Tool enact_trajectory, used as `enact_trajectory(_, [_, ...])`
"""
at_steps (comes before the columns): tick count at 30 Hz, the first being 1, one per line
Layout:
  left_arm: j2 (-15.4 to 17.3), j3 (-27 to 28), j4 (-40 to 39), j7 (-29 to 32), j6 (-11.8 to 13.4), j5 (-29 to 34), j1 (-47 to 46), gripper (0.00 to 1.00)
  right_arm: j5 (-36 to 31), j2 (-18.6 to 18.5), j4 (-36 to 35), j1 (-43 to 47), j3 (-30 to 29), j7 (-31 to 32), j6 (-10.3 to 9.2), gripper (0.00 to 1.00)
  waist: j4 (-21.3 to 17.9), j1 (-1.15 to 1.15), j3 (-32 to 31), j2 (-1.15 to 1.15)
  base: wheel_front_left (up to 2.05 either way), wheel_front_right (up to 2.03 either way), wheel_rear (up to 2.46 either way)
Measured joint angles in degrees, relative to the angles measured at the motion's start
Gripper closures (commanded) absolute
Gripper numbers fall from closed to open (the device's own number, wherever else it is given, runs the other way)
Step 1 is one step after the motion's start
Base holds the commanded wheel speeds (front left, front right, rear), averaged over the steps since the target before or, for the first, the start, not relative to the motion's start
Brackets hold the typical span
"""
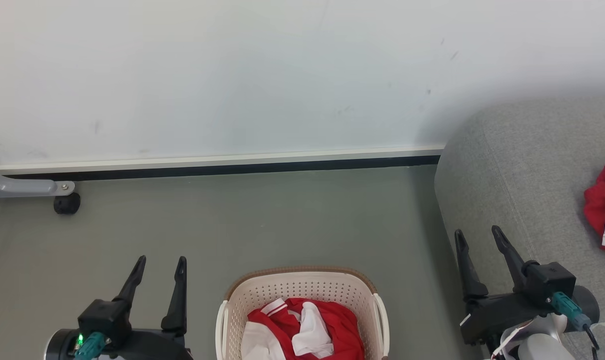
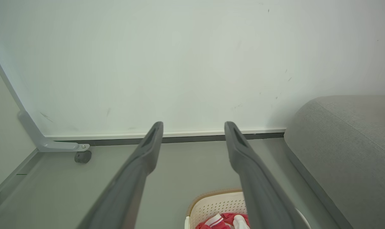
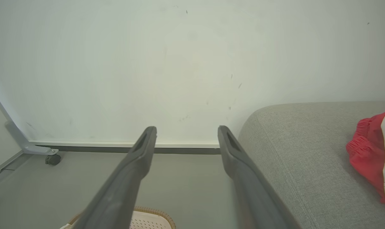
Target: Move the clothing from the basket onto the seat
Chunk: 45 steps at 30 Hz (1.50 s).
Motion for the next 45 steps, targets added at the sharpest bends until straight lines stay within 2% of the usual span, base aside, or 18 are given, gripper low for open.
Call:
enact_trajectory(30, [-1.2, 1.8, -2.3, 0.6, 0.5, 1.4, 1.0, 0.00, 0.0, -0.1, -4.2, 0.5, -0.1, 2.5, -0.93, 0.00, -0.4, 0.01, 0.6, 0.00, 0.00, 0.00, 0.00])
enact_trajectory(40, [-1.6, 0.8, -1.5, 1.3, 0.5, 2.5, -0.4, 0.00, 0.0, 0.0, -8.0, -0.2, 0.3, 3.0, -0.96, 0.00, -0.9, 0.01, 3.3, 0.00, 0.00, 0.00, 0.00])
enact_trajectory(45, [-3.0, -0.6, 0.3, 2.2, 0.5, 2.8, -2.6, 0.00, -0.1, 0.0, -11.1, -1.7, 0.3, 3.5, -1.00, 0.00, -1.6, 0.01, 5.7, 0.00, 0.00, 0.00, 0.00])
